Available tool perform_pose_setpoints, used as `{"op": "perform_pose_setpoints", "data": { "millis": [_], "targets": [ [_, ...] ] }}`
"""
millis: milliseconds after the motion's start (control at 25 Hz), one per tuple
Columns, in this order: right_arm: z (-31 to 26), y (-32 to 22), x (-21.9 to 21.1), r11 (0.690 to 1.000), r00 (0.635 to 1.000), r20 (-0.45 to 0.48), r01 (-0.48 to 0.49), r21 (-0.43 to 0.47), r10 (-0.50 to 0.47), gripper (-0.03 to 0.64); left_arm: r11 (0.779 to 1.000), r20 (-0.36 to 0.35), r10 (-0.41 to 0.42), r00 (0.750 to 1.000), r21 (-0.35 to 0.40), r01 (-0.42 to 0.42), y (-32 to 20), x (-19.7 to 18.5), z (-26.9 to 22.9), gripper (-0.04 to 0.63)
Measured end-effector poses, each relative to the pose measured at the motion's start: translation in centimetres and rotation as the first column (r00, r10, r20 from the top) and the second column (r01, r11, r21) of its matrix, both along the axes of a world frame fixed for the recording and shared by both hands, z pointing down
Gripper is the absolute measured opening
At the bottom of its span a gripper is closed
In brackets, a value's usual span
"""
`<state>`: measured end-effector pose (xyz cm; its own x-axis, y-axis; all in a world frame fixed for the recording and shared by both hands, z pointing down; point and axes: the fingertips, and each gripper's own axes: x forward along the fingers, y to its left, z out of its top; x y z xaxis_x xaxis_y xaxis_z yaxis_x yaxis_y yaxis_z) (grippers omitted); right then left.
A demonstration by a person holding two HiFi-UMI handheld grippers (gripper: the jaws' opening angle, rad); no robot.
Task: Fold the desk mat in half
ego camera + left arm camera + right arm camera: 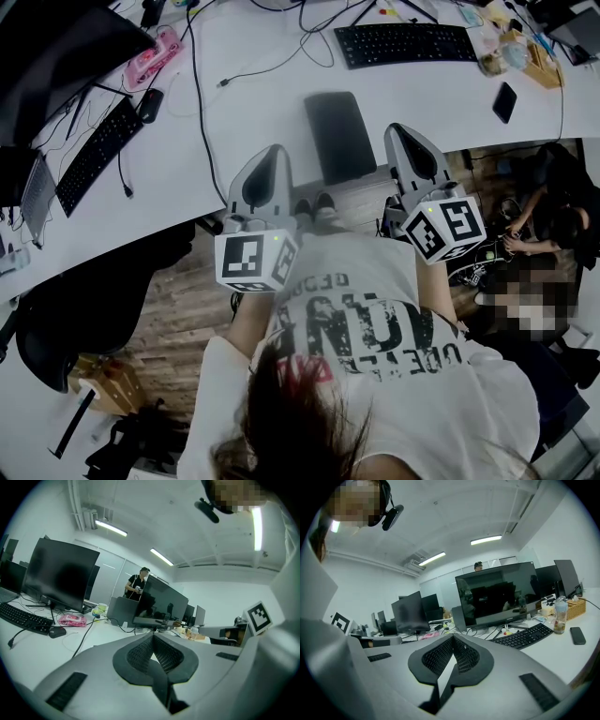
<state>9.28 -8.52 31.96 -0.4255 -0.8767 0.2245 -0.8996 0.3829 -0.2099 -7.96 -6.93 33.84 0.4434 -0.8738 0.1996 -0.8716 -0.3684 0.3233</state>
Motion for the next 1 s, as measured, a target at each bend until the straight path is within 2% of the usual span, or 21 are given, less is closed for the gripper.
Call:
{"op": "perform_pose_setpoints", "data": {
  "millis": [1000],
  "targets": [
    [-0.55, -0.05, 0.41, 1.0, 1.0, 0.001, -0.015, 0.014, 0.015, -0.002, 1.0, -0.005, 0.016, 1.0, 0.005, -0.016, -0.04, 0.25, -0.41, 0.002]
  ]
}}
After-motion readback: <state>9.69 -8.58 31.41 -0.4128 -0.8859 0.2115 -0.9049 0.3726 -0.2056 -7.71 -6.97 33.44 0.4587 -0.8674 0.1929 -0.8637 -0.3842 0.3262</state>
